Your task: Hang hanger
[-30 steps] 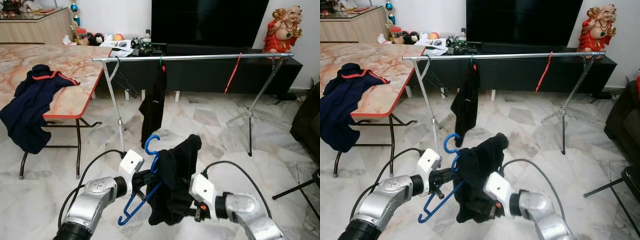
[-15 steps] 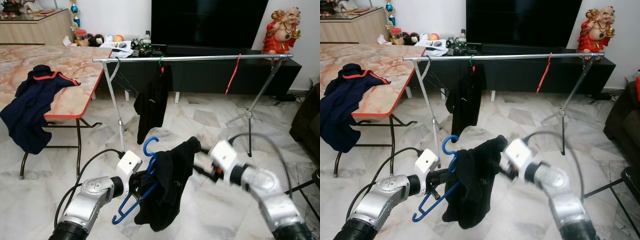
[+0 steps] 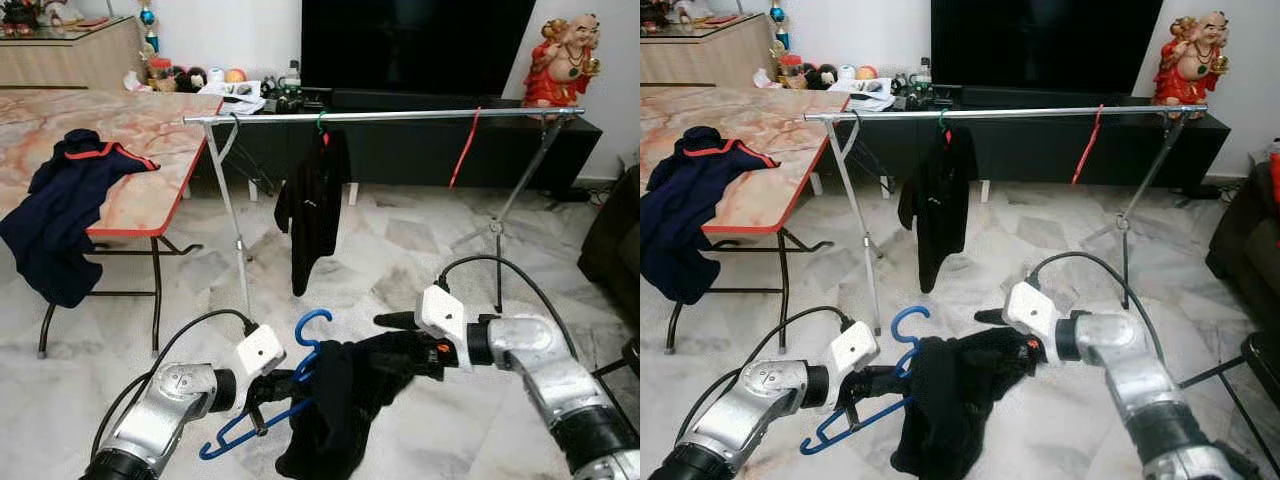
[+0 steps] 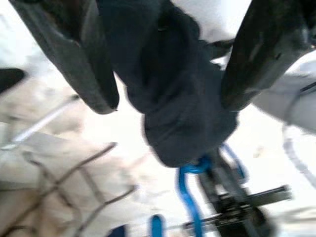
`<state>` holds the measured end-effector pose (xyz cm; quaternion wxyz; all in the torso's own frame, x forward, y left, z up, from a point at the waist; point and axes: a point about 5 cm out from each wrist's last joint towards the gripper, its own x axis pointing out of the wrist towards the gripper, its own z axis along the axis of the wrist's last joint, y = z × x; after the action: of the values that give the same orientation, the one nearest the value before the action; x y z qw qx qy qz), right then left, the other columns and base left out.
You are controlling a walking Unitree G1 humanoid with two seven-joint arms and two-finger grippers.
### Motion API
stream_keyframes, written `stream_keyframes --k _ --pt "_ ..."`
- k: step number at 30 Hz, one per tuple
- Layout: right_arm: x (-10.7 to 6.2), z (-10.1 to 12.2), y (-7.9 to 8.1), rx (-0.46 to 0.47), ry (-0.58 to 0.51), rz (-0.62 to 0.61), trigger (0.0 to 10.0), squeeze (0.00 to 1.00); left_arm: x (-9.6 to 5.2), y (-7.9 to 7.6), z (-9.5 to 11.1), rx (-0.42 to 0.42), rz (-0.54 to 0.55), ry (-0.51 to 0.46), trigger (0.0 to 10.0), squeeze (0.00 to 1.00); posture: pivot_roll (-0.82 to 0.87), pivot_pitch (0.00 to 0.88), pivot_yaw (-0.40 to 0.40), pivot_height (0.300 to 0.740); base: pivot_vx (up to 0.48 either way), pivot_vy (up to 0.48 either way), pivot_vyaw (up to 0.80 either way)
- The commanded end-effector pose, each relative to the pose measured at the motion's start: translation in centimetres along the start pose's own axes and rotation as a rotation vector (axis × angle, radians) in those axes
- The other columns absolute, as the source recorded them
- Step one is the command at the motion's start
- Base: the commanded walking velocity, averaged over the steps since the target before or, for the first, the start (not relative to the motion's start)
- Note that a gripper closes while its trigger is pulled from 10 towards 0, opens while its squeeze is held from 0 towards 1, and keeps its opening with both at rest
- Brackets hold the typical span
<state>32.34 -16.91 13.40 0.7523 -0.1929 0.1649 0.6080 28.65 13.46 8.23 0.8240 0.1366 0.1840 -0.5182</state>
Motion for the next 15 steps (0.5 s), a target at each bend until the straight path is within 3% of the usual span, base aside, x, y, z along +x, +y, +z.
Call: stream_keyframes --k 1,5,6,7,8,15 --pt "-0.4 -0.2 0.0 0.003 0.031 0.063 10.0 1.0 0.1 -0.2 1.4 0.073 -0.038 -0.036 10.0 0.0 0.11 0.0 -0.051 0.74 0.0 0.0 0.0" --pt "-0.4 -0.6 0.1 0.025 0.042 0.136 10.0 1.0 0.0 -0.3 1.4 0.093 -0.067 -0.024 10.0 0.0 0.11 0.0 -0.052 0.74 0.0 0.0 0.0" --pt "-0.2 -1.1 0.1 0.02 0.074 0.151 10.0 0.21 -0.1 -0.3 1.4 0.11 -0.084 -0.008 10.0 0.0 0.11 0.0 -0.052 0.74 0.0 0.0 0.0" --pt "-0.2 -1.2 0.1 0.015 0.087 0.152 10.0 0.21 -0.1 -0.3 1.4 0.114 -0.09 -0.003 10.0 0.0 0.11 0.0 -0.052 0.74 0.0 0.0 0.0" --pt "0.0 -1.5 0.1 0.013 0.103 0.152 10.0 0.0 -0.1 -0.3 1.5 0.115 -0.095 -0.004 10.0 0.0 0.11 0.0 -0.052 0.74 0.0 0.0 0.0" --pt "0.8 -1.4 -0.6 -0.003 0.098 0.091 10.0 0.0 -0.2 -0.3 1.9 0.125 -0.123 -0.008 10.0 0.0 0.12 0.0 -0.053 0.74 0.0 0.0 0.0"
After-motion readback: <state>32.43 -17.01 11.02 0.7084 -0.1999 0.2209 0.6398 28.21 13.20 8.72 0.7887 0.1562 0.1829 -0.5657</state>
